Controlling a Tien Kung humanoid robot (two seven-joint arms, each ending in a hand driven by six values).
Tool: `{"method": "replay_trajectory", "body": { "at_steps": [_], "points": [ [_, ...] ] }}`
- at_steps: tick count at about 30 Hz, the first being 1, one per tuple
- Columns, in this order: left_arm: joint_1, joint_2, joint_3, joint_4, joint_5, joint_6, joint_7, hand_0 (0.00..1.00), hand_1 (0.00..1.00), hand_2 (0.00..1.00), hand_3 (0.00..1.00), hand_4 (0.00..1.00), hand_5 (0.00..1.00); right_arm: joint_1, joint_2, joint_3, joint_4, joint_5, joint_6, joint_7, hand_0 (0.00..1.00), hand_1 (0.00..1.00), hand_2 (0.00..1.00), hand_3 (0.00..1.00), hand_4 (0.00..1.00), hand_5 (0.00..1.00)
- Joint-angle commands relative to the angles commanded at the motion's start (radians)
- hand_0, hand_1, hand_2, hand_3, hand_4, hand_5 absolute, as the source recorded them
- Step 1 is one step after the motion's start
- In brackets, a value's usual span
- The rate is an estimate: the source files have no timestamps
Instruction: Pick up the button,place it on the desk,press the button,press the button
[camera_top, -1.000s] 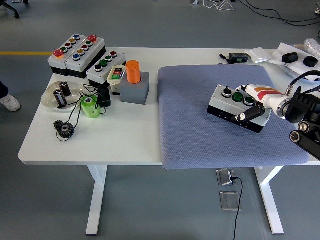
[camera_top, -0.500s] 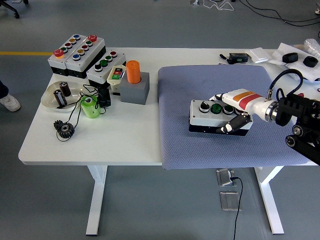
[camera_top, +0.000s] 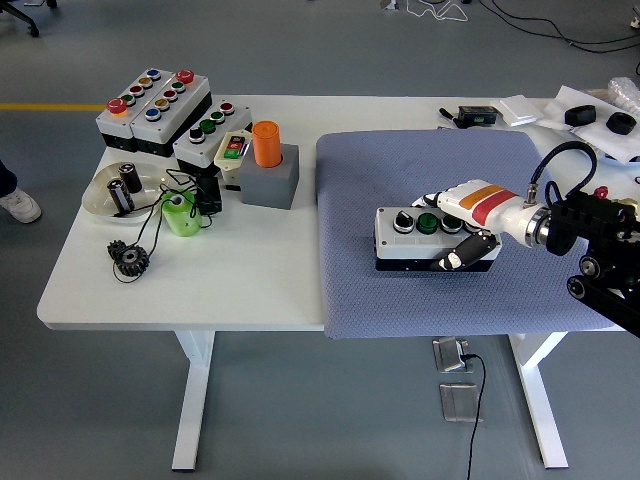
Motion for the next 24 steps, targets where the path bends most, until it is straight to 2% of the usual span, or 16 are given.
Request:
{"method": "replay_trajectory", "body": {
  "at_steps": [1, 2, 7, 8, 13, 14, 19, 20, 24],
  "points": [
    [0.000, 0.000, 0.000, 0.000, -0.001, 0.000, 0.000, 0.673, 0.703, 0.722, 0.527, 0.373, 0.997, 0.000, 0.001, 0.000, -0.001, -0.003, 0.000, -0.003, 0.487, 0.315, 0.435, 0.546, 0.443, 0.002],
    [-0.002, 0.000, 0.002, 0.000, -0.004, 0.000, -0.001, 0.673, 0.703, 0.722, 0.527, 0.374, 0.997, 0.000, 0.002, 0.000, -0.003, -0.008, 0.003, -0.009, 0.476, 0.371, 0.485, 0.580, 0.558, 0.002],
    [-0.006, 0.000, 0.003, 0.000, -0.008, -0.001, -0.002, 0.673, 0.703, 0.722, 0.527, 0.374, 0.997, 0.001, 0.008, -0.003, -0.008, -0.019, 0.015, -0.026, 0.476, 0.371, 0.485, 0.580, 0.558, 0.002],
    [-0.007, 0.000, 0.004, 0.000, -0.010, -0.001, -0.003, 0.673, 0.703, 0.721, 0.527, 0.374, 0.997, 0.001, 0.009, -0.003, -0.009, -0.020, 0.020, -0.029, 0.525, 0.414, 0.516, 0.638, 0.638, 0.055],
    [-0.011, 0.000, 0.004, 0.000, -0.012, -0.001, -0.003, 0.673, 0.703, 0.721, 0.527, 0.374, 0.997, 0.002, 0.010, -0.007, -0.012, -0.028, 0.038, -0.040, 0.525, 0.414, 0.516, 0.638, 0.638, 0.055],
    [-0.011, 0.000, 0.004, 0.000, -0.012, -0.001, -0.003, 0.674, 0.702, 0.721, 0.527, 0.375, 0.998, 0.002, 0.010, -0.007, -0.012, -0.030, 0.040, -0.041, 0.608, 0.513, 0.614, 0.788, 0.685, 0.079],
    [-0.012, 0.000, 0.005, 0.000, -0.013, -0.001, -0.004, 0.674, 0.702, 0.721, 0.527, 0.375, 0.998, 0.003, 0.009, -0.005, -0.011, -0.027, 0.048, -0.042, 0.608, 0.513, 0.614, 0.788, 0.685, 0.079],
    [-0.012, 0.000, 0.005, 0.000, -0.013, -0.001, -0.004, 0.674, 0.702, 0.722, 0.526, 0.375, 0.998, 0.004, 0.009, -0.005, -0.011, -0.026, 0.051, -0.043, 0.672, 0.582, 0.711, 0.887, 0.738, 0.114],
    [-0.013, 0.000, 0.007, 0.000, -0.014, -0.002, -0.004, 0.674, 0.702, 0.722, 0.526, 0.375, 0.998, 0.003, 0.007, -0.006, -0.011, -0.017, 0.065, -0.048, 0.672, 0.582, 0.711, 0.887, 0.738, 0.114]
  ]
}}
